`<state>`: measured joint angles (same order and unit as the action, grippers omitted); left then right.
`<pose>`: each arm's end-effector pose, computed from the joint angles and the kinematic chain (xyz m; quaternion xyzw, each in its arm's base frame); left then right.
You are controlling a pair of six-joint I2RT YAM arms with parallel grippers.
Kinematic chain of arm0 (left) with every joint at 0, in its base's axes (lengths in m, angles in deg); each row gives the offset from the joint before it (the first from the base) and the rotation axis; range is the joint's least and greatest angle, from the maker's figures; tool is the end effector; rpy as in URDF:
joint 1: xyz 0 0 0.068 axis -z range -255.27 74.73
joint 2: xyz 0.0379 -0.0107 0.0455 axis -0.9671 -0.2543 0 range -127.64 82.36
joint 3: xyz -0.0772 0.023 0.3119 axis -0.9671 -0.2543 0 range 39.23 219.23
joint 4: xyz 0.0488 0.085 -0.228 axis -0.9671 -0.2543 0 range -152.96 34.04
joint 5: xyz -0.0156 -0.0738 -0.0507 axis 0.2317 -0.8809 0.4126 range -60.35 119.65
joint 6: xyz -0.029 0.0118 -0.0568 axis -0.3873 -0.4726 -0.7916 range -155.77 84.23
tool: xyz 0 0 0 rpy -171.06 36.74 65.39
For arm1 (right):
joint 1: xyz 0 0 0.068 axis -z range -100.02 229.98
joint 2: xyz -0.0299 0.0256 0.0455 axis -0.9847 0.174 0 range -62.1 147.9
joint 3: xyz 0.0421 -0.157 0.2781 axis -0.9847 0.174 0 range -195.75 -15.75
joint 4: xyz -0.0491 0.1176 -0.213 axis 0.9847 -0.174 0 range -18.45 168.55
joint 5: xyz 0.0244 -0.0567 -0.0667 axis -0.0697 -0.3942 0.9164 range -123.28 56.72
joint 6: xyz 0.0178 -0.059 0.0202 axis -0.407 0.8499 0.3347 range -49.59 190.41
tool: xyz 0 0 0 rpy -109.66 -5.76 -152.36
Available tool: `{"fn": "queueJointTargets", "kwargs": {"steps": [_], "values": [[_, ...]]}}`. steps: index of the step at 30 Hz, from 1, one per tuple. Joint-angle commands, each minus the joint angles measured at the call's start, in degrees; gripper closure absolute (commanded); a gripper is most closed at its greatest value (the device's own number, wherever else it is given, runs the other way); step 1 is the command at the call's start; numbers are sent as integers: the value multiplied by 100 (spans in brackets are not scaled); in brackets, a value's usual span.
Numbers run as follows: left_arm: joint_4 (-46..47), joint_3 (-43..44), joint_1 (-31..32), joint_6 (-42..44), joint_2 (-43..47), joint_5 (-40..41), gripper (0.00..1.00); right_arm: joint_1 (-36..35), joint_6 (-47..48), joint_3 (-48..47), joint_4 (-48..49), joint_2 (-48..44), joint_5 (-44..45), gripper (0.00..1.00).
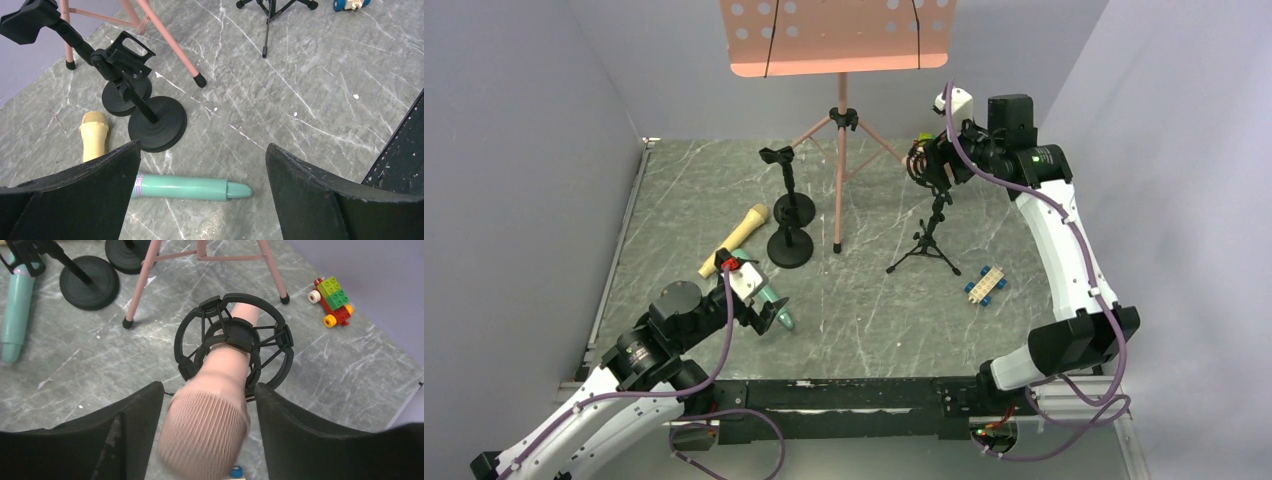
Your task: Attach the microphones to the stand
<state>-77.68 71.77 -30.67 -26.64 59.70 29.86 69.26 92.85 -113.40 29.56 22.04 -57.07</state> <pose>0.0490 -0.0480 0.3078 0.3498 0.6930 -0.1907 0.6008 0.2872 0.0752 0.4690 -0.3387 0.8067 0.1365 0.4646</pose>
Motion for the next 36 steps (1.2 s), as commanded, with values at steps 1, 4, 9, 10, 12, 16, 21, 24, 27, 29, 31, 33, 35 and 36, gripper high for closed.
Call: {"fn": "queueJointTargets", "kwargs": {"steps": [1, 4, 9, 10, 12, 16, 21, 24, 27, 29, 31, 33, 35, 36], "values": [[158, 122, -20, -80, -11, -91, 1, -64, -210, -18, 207, 49, 249, 14], [158, 130, -21, -81, -35, -108, 1, -75, -252, -180, 103, 146, 214, 0], [131, 135, -21, -85, -32, -105, 1, -72, -232, -486, -32, -45, 56, 0], [136, 132, -21, -86, -22, -104, 1, -64, -212, -571, -84, -111, 33, 0], [141, 131, -21, -86, -5, -101, 1, 8, -166, -733, -183, -279, -78, 0], [163, 131, -19, -108, 22, -102, 1, 305, -139, -884, -286, -661, -549, 0], [164, 130, -20, -138, 51, -59, 1, 954, -223, -407, -122, -1264, -1408, 0], [153, 130, -24, -133, 59, -39, 1, 1481, -326, 422, 319, -1806, -1977, 0], [130, 130, -20, -127, 62, -38, 1, 1672, -602, 1732, 1275, -2689, -2170, 0], [141, 124, -23, -129, 68, -38, 1, 1700, -673, 2499, 1499, -3054, -2317, 0], [150, 122, -24, -122, 47, -38, 1, 1736, -875, 3111, 1804, -3256, -2441, 0], [150, 128, -23, -113, 16, -38, 1, 1800, -991, 3814, 2371, -3451, -2469, 0], [148, 130, -27, -117, -10, -59, 1, 1848, -1132, 4374, 2892, -3495, -2224, 0], [139, 130, -24, -117, -11, -76, 1, 1854, -1113, 4603, 3103, -3469, -2081, 0]]}}
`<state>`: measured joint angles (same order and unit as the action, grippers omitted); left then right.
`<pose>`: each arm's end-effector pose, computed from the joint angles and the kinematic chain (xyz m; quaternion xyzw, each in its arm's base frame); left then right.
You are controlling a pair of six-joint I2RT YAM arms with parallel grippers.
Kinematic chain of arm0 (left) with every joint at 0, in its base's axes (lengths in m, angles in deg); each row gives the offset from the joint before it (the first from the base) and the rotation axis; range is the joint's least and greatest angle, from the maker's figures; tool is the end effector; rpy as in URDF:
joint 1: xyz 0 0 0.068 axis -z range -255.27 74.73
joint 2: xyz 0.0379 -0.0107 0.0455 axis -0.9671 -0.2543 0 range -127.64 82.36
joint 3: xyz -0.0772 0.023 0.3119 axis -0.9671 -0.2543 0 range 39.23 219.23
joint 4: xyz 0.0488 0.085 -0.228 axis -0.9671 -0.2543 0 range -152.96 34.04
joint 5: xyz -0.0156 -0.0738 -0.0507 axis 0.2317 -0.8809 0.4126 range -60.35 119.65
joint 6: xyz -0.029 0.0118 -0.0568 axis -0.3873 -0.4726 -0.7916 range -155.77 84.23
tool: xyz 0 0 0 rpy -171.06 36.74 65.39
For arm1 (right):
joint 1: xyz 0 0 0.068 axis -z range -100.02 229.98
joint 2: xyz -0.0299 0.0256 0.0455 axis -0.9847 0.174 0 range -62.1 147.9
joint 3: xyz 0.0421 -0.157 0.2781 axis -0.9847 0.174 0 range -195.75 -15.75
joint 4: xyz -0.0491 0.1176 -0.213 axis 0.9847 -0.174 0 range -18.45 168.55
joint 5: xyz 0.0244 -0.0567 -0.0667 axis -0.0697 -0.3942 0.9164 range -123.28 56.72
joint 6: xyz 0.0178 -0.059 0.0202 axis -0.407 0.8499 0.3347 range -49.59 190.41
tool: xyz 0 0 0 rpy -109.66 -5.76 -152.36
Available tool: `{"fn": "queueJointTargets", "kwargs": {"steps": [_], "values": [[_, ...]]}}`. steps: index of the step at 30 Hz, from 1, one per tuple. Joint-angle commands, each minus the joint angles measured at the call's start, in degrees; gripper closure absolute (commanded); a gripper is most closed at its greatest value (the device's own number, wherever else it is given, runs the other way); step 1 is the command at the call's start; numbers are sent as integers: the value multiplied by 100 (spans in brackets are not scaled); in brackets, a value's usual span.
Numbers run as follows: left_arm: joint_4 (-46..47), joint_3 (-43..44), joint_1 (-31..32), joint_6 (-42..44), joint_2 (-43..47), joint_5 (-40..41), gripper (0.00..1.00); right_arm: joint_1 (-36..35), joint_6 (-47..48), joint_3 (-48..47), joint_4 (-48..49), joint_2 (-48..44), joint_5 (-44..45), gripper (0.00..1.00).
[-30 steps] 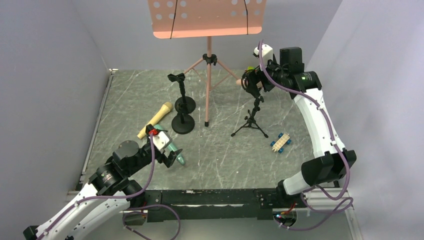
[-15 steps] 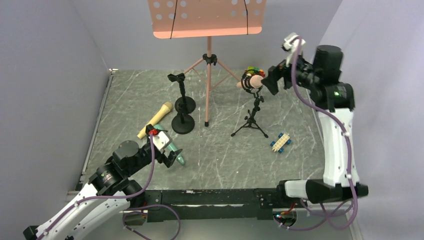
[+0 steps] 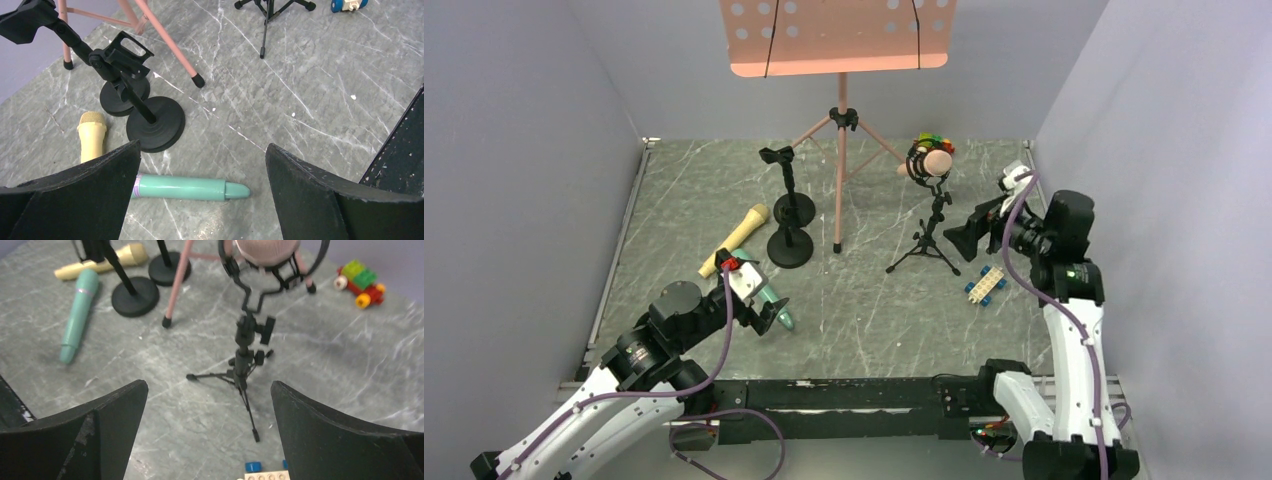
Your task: Attach the microphones to the stand
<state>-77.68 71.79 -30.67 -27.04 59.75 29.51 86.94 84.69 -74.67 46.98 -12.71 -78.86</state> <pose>0.0487 -0.0480 0.3079 0.3489 0.6930 -0.1952 0.5999 0.1376 0.0197 0.4087 -0.2649 0.7491 0.2208 0.5656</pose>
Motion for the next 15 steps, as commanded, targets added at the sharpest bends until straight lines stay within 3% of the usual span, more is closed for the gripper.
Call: {"fn": "queueJointTargets", "kwargs": {"steps": [1, 7, 15], "values": [[138, 128, -24, -88, -20, -47, 1, 86, -292, 908, 1589, 50, 245, 0], [142, 127, -28, -78, -41, -44, 1, 42, -603, 1524, 2969, 712, 105, 0], [152, 115, -26, -98, -103, -3, 1, -651, -692, 2321, 4902, 1326, 200, 0]]}}
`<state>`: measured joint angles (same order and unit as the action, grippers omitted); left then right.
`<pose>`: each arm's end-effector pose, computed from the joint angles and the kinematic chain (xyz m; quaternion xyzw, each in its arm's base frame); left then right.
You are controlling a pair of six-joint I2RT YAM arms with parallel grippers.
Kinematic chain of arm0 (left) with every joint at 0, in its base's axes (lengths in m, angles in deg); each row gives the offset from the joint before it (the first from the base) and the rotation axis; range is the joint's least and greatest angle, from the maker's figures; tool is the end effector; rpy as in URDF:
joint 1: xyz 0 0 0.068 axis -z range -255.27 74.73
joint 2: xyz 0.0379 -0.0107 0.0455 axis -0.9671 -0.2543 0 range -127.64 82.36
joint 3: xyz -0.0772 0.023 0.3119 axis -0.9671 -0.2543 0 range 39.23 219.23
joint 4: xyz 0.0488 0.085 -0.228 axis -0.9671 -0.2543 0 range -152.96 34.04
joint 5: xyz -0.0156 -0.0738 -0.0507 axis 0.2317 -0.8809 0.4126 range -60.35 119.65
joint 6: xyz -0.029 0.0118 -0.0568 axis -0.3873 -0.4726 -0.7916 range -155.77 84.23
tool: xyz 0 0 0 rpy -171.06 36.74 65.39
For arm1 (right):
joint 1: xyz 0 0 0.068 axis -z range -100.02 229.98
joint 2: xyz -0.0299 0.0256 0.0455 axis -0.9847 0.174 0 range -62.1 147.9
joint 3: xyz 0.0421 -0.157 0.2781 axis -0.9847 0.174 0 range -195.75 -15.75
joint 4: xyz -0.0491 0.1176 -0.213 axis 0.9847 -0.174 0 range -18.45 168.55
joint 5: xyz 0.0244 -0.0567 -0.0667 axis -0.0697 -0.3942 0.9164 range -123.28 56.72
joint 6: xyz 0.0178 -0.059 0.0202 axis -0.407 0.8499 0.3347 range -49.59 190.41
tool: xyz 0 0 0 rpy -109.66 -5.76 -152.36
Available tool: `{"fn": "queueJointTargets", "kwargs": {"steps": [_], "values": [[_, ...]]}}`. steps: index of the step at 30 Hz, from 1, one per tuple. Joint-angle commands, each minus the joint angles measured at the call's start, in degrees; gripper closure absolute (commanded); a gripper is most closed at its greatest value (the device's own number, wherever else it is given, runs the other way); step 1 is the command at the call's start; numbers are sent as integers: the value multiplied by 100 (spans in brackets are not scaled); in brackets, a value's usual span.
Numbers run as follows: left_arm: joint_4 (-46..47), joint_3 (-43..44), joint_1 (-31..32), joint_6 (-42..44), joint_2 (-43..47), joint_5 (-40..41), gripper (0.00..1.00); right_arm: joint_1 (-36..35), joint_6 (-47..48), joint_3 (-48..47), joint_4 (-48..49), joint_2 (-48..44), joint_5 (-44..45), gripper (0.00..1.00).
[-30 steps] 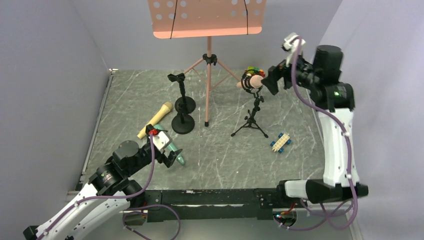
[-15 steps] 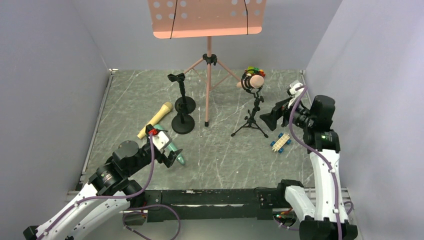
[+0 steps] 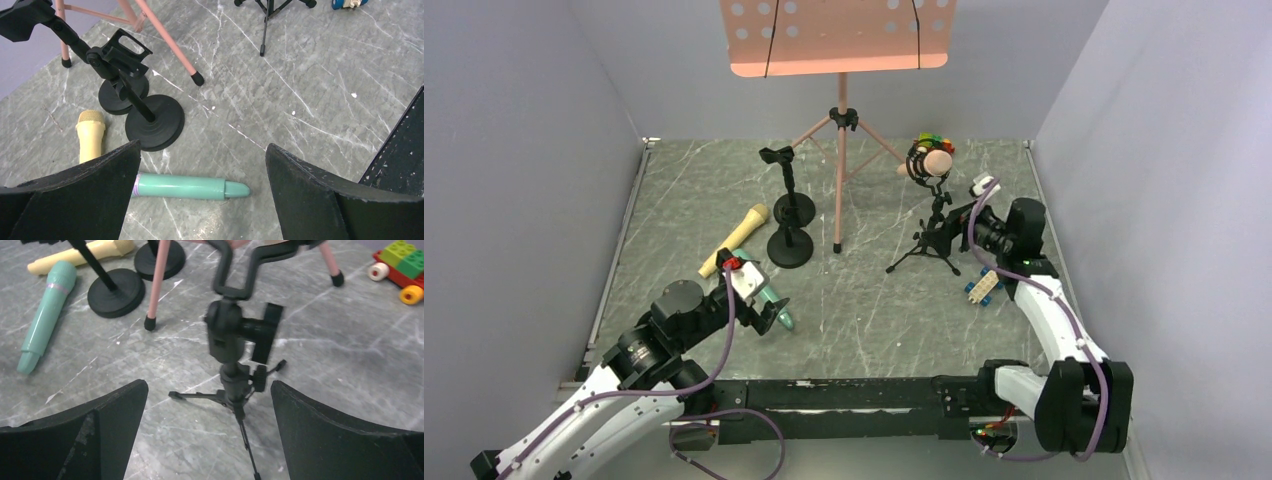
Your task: Attach the microphones to the stand
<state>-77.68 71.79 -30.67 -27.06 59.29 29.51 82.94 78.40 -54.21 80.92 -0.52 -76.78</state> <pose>0.0498 -0.0491 0.3075 0.3499 0.6953 -0.1943 0.5969 0.2111 0.0240 0.3156 -0.2439 0.7543 0.2532 0.5544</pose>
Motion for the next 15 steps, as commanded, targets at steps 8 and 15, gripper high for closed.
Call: {"fn": "queueJointTargets", "kwargs": {"steps": [8, 15], "values": [[166, 133, -29, -87, -254, -3, 1, -270, -441, 812, 3010, 341, 230, 5], [177, 119, -24, -97, -260, -3, 1, -469, -644, 1067, 3964, 587, 316, 14]]}}
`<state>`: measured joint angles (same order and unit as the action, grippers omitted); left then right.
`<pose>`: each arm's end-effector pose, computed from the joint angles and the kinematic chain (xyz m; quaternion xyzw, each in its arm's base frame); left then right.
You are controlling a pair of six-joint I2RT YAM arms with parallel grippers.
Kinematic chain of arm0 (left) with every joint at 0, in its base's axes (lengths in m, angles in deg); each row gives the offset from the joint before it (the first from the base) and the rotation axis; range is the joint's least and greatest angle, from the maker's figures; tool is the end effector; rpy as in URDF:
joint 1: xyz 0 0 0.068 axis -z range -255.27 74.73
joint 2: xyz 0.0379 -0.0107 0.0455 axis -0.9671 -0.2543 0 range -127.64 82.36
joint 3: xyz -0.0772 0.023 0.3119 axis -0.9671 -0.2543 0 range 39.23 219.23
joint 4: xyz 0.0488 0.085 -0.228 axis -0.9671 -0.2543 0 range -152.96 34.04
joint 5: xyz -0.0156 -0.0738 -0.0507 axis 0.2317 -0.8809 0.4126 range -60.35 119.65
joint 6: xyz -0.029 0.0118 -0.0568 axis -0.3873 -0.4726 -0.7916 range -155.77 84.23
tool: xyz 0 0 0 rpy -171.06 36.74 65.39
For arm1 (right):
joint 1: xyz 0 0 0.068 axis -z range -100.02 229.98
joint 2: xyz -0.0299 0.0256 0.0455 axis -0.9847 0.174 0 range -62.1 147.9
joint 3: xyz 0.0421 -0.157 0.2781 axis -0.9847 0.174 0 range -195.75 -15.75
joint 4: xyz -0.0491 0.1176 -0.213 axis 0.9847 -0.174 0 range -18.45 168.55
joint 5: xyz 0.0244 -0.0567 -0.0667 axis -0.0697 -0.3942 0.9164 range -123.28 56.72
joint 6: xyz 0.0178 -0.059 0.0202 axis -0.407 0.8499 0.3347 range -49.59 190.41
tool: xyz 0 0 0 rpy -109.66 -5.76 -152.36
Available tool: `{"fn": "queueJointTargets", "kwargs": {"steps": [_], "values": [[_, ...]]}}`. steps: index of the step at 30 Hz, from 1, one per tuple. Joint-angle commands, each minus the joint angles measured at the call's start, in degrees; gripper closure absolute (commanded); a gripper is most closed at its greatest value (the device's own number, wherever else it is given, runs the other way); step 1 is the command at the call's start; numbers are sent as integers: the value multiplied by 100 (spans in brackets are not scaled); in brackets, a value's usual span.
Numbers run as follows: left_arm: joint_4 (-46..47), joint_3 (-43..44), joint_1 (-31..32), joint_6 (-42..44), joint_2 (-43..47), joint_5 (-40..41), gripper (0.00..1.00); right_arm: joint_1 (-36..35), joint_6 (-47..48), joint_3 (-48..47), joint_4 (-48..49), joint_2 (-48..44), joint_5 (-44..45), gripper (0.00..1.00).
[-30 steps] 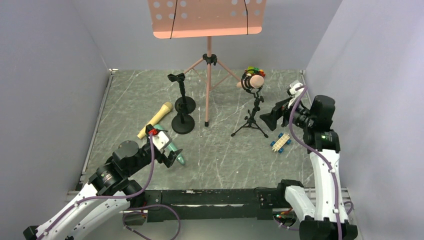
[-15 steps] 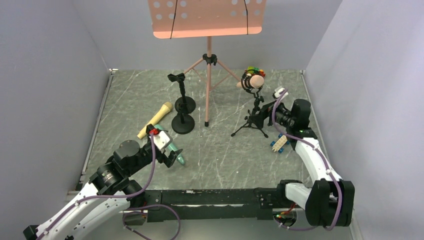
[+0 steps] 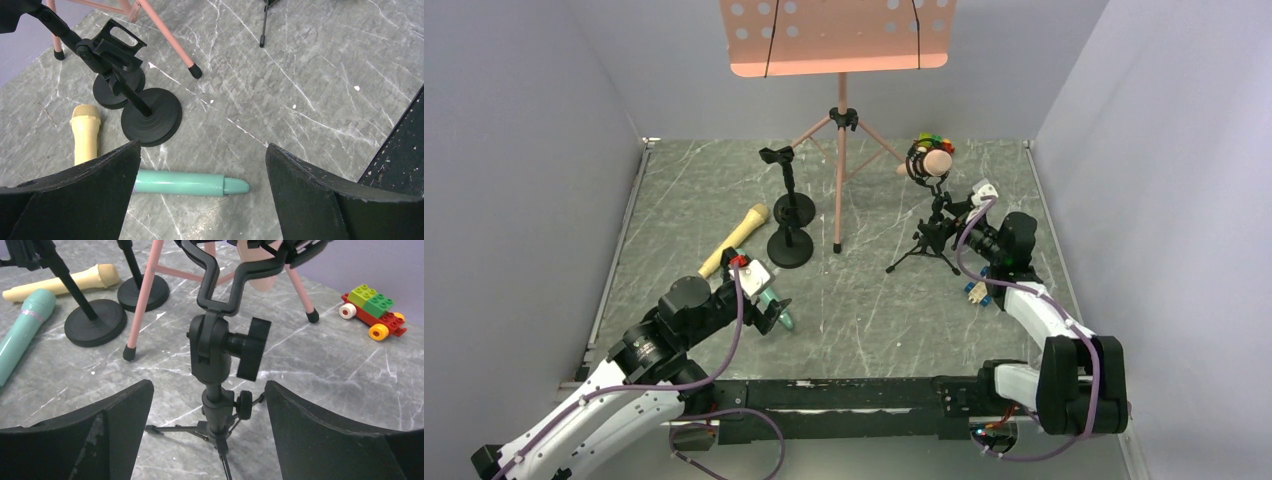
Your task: Attach the microphones to the stand
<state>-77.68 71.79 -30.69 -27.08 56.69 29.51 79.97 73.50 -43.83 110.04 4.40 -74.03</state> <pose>0.0560 -0.0553 0.3051 0.3560 0.7080 -0.1889 0.5799 0.2241 0.0331 0.2921 -0.2498 0.6952 0.2439 0.6284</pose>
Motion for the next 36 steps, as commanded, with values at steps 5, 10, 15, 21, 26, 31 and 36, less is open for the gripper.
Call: {"fn": "queueJointTargets", "kwargs": {"steps": [5, 10, 15, 21, 26, 31, 36], "values": [[152, 137, -27, -89, -58, -3, 1, -329, -64, 54, 1205, 139, -21, 27], [144, 141, -25, -94, -57, -3, 1, -382, 52, 21, 1013, 217, 83, 41], [145, 128, -27, -89, -17, -3, 1, -377, 73, -63, 706, 322, 345, 52], [144, 137, -28, -109, -19, -3, 1, -380, 62, -99, 737, 462, 323, 65], [141, 130, -24, -112, -5, -3, 1, -372, 247, -106, 683, 360, 367, 97], [134, 137, -27, -112, -21, -3, 1, -309, 413, -140, 636, 224, 570, 100], [147, 128, -25, -99, 13, -3, 1, -54, 451, -186, 767, 183, 731, 100]]}}
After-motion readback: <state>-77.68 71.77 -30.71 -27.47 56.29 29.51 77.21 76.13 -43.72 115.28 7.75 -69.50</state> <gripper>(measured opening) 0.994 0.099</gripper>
